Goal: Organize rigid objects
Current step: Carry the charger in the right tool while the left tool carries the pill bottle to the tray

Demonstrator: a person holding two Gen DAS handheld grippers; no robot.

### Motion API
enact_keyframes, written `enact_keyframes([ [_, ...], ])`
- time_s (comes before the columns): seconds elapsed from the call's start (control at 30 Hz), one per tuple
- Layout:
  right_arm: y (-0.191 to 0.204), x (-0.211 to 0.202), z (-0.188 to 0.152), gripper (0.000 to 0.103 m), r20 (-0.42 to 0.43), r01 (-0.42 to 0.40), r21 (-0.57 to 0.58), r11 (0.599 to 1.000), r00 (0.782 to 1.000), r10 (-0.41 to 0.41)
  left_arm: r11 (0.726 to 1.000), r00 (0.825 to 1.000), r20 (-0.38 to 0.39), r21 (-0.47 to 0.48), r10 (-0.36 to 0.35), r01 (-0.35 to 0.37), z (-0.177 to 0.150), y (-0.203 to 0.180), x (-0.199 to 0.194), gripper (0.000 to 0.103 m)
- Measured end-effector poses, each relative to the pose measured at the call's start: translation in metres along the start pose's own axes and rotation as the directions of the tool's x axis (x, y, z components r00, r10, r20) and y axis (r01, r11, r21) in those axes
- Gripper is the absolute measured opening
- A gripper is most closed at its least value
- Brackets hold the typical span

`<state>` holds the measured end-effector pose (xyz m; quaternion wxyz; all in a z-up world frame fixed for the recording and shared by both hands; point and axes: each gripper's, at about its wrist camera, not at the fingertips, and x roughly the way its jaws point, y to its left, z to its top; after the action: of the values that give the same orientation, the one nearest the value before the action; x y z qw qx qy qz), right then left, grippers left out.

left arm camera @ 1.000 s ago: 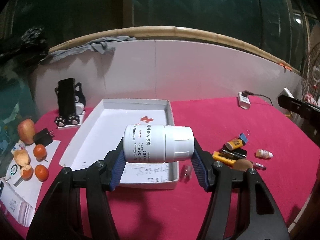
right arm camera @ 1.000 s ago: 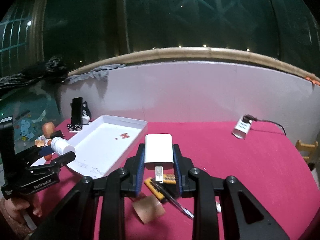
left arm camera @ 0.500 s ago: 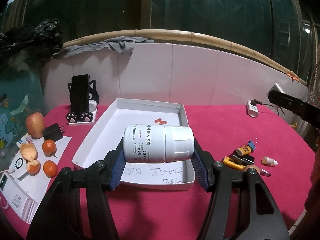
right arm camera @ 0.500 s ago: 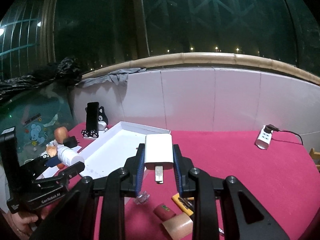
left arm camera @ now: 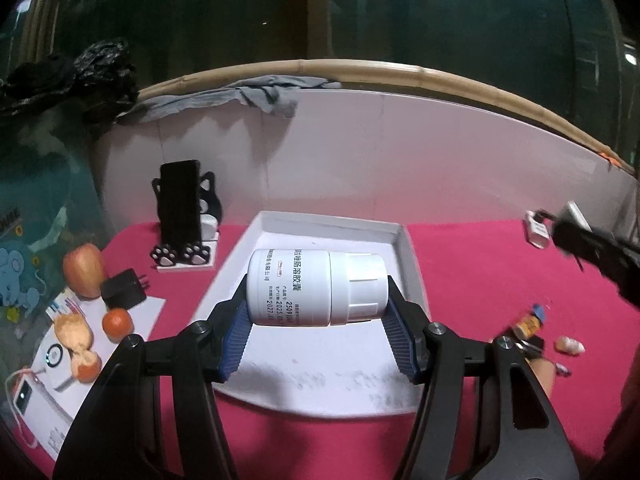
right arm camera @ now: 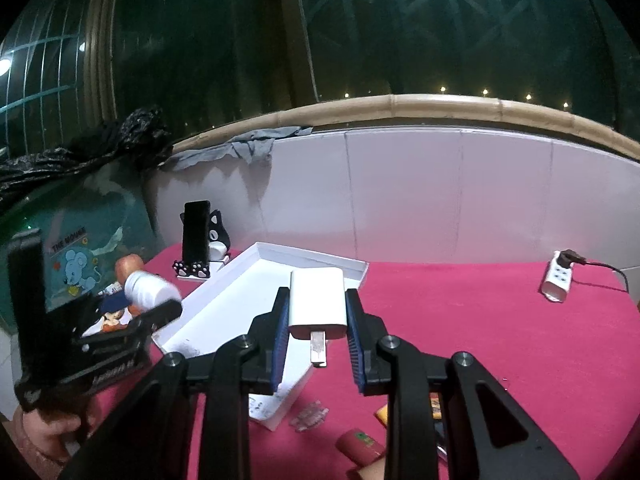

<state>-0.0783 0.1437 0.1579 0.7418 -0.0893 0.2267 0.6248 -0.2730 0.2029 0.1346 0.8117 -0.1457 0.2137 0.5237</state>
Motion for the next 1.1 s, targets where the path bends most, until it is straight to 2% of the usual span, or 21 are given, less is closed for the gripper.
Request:
enact_keyframes([
  [0.3,0.016,0.040,0.004,0.025,-0.048,-0.015,-0.004,1.000,0.999,0.014,0.996,0.994,-0.092,-0.061,0.056,-0.062,0.019,0.036,0.050,0.060],
  [0.47,0.025,0.061,0.002,0.025,-0.070,-0.020,-0.009,1.000,0.997,0.019,0.996,0.989,-0.125,-0.032,0.078,-0.082,0.017,0.033,0.073,0.060],
  [0.6,0.035,0.087,0.000,0.025,-0.107,-0.025,-0.007,1.000,0.994,0.024,0.998,0.985,-0.161,-0.024,0.057,-0.062,0.022,0.027,0.095,0.060],
  [0.7,0.043,0.108,-0.004,0.025,-0.143,-0.014,-0.022,1.000,0.990,0.011,0.998,0.978,-0.200,-0.029,0.054,-0.061,0.025,0.024,0.115,0.060],
  [0.9,0.041,0.139,-0.020,0.025,-0.235,-0.003,0.006,1.000,0.972,0.004,0.995,0.961,-0.257,0.018,0.103,-0.102,0.019,0.015,0.144,0.060],
  [1.1,0.039,0.165,-0.039,0.025,-0.327,0.010,0.020,1.000,0.945,-0.003,0.987,0.925,-0.345,0.071,0.160,-0.144,0.004,0.010,0.175,0.060],
])
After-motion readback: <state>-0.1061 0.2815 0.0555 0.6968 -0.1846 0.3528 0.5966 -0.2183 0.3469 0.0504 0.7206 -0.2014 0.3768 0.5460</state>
